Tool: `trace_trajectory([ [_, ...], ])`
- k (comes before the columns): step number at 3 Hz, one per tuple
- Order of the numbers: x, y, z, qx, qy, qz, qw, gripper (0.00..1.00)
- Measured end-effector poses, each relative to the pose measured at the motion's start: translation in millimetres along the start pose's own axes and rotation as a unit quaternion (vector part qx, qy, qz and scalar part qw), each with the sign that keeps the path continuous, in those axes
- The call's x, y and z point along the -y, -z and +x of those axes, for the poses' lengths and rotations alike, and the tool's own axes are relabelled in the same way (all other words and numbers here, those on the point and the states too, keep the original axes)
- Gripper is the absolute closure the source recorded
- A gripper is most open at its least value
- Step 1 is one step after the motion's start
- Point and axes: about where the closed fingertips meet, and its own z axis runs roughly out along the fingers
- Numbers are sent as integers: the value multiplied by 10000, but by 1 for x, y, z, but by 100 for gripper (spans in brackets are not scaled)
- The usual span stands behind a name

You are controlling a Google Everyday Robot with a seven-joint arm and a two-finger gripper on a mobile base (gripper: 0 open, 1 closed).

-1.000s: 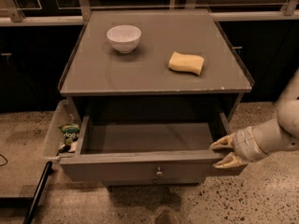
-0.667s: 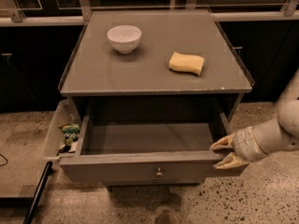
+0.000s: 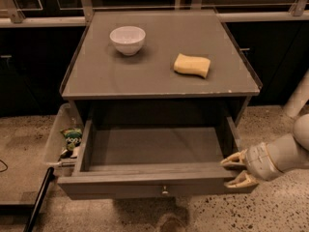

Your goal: Open top drawer

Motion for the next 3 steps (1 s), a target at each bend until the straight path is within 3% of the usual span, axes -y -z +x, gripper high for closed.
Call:
trace_trajectory([
  [1, -4, 2, -1, -10, 13, -6, 10000, 100],
  [2, -19, 8, 0, -54, 11, -15, 10000, 81],
  [3, -19, 8, 0, -54, 11, -16, 10000, 58],
])
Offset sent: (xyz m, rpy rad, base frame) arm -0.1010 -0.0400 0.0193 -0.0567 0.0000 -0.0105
